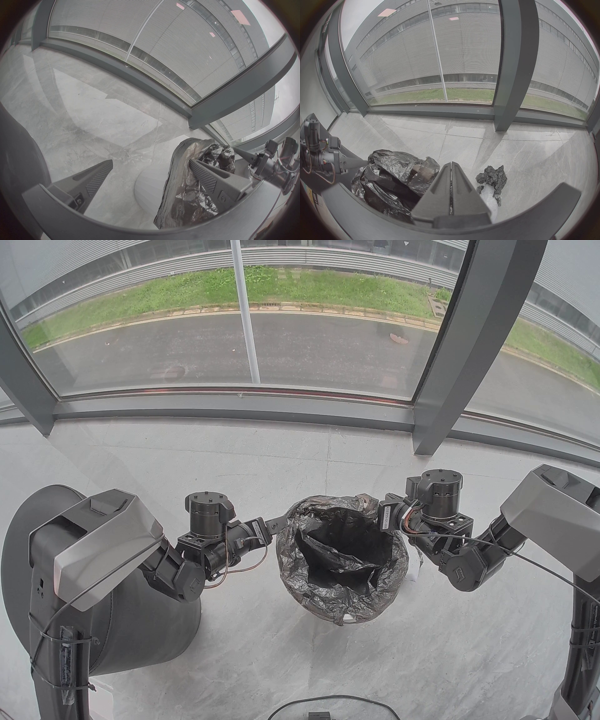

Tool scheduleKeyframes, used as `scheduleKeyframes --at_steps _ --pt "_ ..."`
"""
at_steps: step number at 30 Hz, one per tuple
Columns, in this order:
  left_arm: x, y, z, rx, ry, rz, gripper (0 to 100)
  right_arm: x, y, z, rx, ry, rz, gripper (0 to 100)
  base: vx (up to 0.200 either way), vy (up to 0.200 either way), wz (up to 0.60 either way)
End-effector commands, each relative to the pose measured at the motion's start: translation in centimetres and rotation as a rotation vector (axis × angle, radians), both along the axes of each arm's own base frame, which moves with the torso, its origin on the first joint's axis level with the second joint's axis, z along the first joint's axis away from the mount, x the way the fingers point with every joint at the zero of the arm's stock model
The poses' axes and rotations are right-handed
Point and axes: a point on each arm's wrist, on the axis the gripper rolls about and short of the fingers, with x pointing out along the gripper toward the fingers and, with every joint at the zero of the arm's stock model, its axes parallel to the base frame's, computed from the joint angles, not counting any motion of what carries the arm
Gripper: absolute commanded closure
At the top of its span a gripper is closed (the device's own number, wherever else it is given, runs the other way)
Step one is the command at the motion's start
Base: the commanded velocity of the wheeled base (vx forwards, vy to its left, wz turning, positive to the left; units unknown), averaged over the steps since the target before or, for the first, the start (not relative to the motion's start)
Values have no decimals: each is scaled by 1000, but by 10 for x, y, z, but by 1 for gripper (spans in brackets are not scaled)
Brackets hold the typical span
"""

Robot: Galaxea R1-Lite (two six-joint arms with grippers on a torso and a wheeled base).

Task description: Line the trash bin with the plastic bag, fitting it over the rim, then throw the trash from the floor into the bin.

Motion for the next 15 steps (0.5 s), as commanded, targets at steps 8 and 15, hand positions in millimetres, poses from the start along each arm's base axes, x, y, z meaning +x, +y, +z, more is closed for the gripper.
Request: scheduleKeyframes --at_steps 8,15 --pt "0 -1 -33 28 67 0 0 0 -1 0 13 3 -6 100 0 0 0" --pt "-2 -2 -34 26 73 2 0 0 -2 1 16 -4 -9 100 0 0 0"
